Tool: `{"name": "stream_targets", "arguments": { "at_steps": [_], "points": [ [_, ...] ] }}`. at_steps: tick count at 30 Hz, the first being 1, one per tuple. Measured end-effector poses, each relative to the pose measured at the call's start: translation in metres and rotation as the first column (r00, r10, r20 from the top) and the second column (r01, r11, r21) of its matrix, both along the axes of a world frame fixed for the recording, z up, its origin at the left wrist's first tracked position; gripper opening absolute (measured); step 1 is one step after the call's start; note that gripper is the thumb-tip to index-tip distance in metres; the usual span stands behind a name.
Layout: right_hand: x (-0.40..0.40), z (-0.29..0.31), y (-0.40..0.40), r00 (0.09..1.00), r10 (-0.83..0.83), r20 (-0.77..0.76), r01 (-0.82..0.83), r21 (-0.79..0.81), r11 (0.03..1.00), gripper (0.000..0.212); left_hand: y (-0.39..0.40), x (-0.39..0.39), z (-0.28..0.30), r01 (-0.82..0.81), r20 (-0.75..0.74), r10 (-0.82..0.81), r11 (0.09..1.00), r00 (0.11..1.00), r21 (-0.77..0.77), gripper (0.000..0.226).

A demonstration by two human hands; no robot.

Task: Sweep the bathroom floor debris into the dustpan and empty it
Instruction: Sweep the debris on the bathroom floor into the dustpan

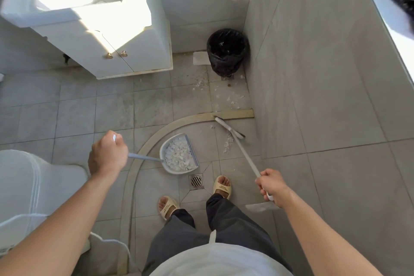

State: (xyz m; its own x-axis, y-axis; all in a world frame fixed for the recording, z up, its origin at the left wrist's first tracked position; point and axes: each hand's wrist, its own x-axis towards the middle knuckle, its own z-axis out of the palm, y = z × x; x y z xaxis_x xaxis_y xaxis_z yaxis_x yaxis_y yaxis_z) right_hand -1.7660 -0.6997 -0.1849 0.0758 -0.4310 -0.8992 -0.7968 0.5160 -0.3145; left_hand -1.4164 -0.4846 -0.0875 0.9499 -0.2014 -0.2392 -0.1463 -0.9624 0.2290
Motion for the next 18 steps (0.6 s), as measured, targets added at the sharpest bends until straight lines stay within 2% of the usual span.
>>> {"name": "stream_targets", "arguments": {
  "at_steps": [3, 7, 10, 18],
  "points": [
    [-0.016, 0.018, -0.010, 0.999, 0.033, 0.006, -0.033, -0.049, 0.998, 0.011, -0.002, 0.001, 0.000, -0.018, 0.002, 0.018, 1.000, 1.000, -0.006, 0.025],
    [-0.014, 0.022, -0.018, 0.972, 0.234, -0.034, -0.236, -0.092, 0.967, 0.025, -0.003, 0.000, 0.001, -0.019, 0.008, 0.019, 1.000, 1.000, -0.006, 0.024],
    [0.004, 0.007, -0.026, 0.944, 0.324, -0.063, -0.330, -0.130, 0.935, 0.026, -0.001, 0.002, 0.003, -0.029, 0.018, 0.029, 1.000, 0.999, -0.006, 0.023],
    [0.016, 0.003, -0.010, 0.831, 0.512, -0.218, -0.535, -0.059, 0.843, 0.029, 0.004, 0.017, 0.005, 0.021, 0.011, -0.021, 1.000, 1.000, -0.019, 0.023]
  ]
}}
